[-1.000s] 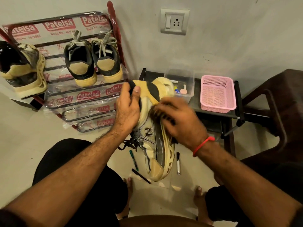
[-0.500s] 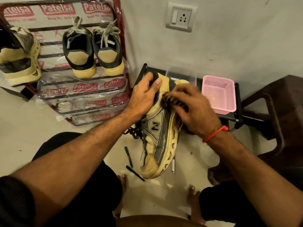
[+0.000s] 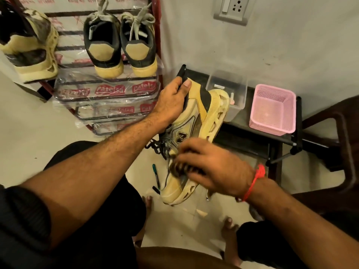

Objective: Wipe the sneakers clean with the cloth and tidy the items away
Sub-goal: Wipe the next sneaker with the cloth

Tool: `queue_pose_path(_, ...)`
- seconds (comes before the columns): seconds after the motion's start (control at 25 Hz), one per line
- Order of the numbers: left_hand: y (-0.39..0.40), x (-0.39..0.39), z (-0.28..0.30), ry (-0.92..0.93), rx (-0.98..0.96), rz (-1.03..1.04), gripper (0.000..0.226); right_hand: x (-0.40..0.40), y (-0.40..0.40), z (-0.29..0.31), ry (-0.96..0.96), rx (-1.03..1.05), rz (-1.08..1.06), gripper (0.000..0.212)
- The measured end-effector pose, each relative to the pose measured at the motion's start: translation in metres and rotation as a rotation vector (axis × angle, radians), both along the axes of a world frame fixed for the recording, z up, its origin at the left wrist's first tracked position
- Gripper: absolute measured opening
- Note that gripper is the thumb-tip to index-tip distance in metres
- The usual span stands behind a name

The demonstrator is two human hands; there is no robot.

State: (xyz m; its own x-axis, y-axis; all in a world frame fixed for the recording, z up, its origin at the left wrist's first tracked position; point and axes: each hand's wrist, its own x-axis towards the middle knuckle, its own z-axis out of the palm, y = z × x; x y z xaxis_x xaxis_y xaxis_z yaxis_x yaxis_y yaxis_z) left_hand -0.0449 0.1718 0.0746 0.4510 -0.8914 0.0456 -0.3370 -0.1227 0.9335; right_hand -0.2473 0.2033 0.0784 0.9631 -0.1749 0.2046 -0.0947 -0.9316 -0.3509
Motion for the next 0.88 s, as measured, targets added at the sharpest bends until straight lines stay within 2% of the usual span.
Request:
queue_pose_path(0.04,0.0,0.001,0.0,-0.007,0.01,-0.02,0.031,-0.003,0.008,-0.004,0.048,-0.02,0.105,0.042)
queue_pose_path(0.08,0.0,0.001,-0.002,-0.011,0.016,-0.042,0.034,-0.007,0.004,-0.002,0.068,-0.02,0.113,0.043)
queue_pose_path(0.2,0.003,0.002,-0.001,-0.023,0.023,-0.079,0.033,-0.012,-0.043,0.014,-0.038,0.021,-0.241,0.04)
queue_pose_path(0.24,0.004,0.002,0.001,-0.018,0.029,-0.079,0.031,-0.012,-0.047,0.016,-0.046,0.028,-0.272,0.039)
queue_pose_path(0.4,0.008,0.01,0.001,-0.007,0.051,-0.07,0.031,-0.009,-0.001,-0.001,0.069,0.006,0.079,0.041)
queue_pose_path(0.56,0.008,0.015,0.002,0.013,0.077,-0.025,0.03,-0.005,-0.025,0.01,0.014,0.005,-0.15,0.044)
queue_pose_path(0.68,0.008,0.015,0.002,0.022,0.106,-0.003,0.033,0.001,0.01,0.0,0.067,-0.025,0.103,0.043)
queue_pose_path(0.72,0.008,0.014,0.001,0.022,0.124,-0.009,0.033,0.001,0.013,0.0,0.096,-0.028,0.128,0.043)
queue_pose_path(0.88,0.008,0.012,0.003,0.057,0.117,0.009,0.034,-0.003,-0.027,0.012,0.021,-0.012,-0.197,0.044)
